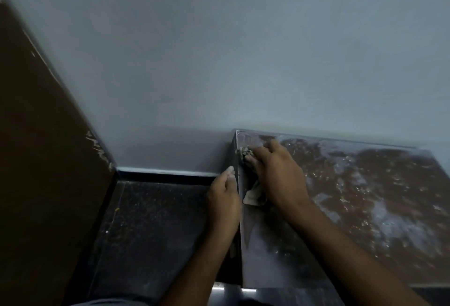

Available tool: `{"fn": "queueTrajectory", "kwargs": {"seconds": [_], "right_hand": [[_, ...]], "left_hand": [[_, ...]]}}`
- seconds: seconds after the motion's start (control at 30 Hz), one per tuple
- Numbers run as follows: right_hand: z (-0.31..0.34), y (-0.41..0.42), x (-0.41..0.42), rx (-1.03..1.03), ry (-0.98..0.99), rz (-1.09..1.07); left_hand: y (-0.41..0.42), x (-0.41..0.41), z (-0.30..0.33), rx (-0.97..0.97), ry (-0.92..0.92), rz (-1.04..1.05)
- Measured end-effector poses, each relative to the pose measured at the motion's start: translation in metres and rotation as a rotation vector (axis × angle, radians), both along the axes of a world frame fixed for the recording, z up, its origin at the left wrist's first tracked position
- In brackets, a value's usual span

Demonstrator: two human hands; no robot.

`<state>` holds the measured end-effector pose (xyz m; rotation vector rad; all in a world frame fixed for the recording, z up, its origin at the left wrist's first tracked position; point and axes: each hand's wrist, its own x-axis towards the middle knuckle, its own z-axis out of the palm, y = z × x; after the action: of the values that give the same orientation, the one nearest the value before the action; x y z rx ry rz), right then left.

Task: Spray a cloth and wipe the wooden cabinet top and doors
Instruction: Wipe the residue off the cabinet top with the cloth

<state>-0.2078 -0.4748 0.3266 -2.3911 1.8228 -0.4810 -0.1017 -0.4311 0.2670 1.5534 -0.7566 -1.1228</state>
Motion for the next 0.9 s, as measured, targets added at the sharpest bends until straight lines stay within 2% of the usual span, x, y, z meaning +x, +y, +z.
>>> {"fn": "queueTrajectory", "kwargs": {"seconds": [0.2,0.3,0.33,0.5,0.7,0.8,0.9], "right_hand": [[-0.011,-0.041,0.010,0.025,-0.093,0.011],[-0.034,-0.036,0.020,-0.060,0.067,0.196],[-0.037,-0.039,0.016,-0.084,0.067,0.235],[-0.032,-0.086,-0.002,-0.100,0.024,0.107],[-0.038,-0.074,-0.005,-0.051,-0.021,0.236],[-0.042,-0.096,-0.003,-0.118,-0.046,0.145],[-0.047,-0.099,0.001,-0.138,-0.057,0.113]], "left_hand": [[-0.015,0.002,-0.007,-0.032,0.032,0.048],[-0.025,0.001,-0.011,-0.035,-0.057,0.062],[-0.030,0.000,-0.011,-0.032,-0.084,0.069],[-0.064,-0.004,-0.003,-0.037,-0.186,0.080],[-0.072,-0.005,0.012,0.065,-0.367,0.092],[-0.073,-0.003,0.005,0.001,-0.337,0.000],[-0.072,0.004,-0.007,-0.067,-0.296,0.018]]}}
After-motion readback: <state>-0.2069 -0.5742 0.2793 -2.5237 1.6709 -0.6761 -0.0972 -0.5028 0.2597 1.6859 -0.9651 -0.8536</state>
